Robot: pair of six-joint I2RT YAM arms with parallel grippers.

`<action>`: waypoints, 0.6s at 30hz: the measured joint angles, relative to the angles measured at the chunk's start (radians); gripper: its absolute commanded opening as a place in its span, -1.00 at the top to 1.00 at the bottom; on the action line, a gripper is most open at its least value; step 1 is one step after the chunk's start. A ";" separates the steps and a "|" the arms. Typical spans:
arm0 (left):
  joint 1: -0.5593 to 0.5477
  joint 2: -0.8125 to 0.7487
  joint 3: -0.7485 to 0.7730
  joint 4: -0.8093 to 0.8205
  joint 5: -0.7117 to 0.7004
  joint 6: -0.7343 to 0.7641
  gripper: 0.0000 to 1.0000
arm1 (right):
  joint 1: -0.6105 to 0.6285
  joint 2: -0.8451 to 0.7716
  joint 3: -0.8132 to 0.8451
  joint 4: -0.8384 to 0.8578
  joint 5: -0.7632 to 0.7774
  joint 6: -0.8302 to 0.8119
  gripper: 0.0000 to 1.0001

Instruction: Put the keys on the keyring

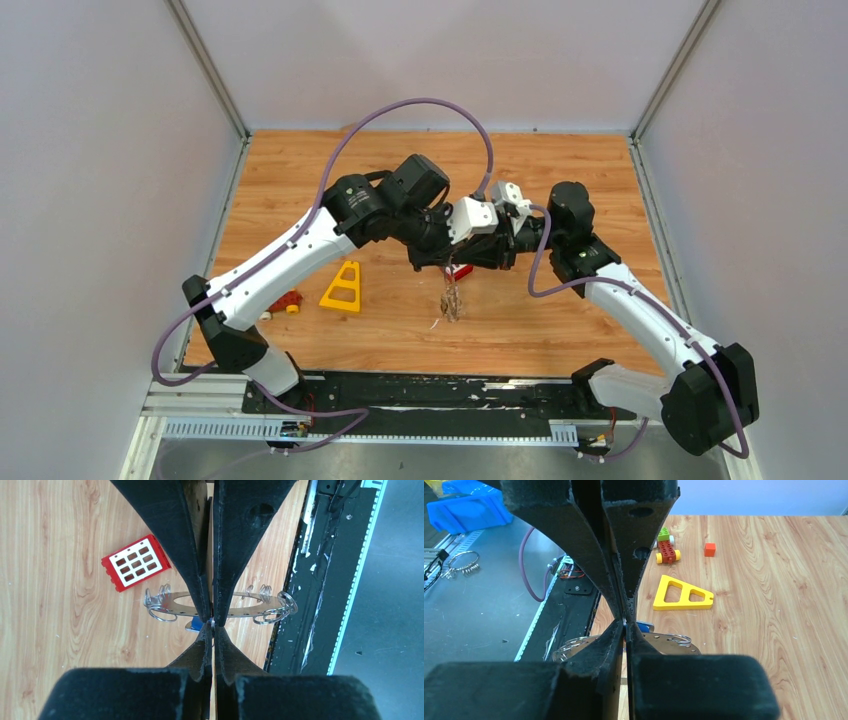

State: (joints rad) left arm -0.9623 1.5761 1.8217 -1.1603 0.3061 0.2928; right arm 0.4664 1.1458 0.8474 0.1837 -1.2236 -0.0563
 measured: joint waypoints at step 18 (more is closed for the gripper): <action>0.099 -0.269 -0.350 0.314 0.007 0.066 -0.13 | -0.017 -0.009 0.000 0.020 -0.004 0.050 1.00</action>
State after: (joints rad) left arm -0.8635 1.3067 1.4715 -0.8463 0.3134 0.3584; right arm 0.4496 1.1370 0.8478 0.2035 -1.2274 -0.0067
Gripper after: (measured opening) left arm 0.547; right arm 0.011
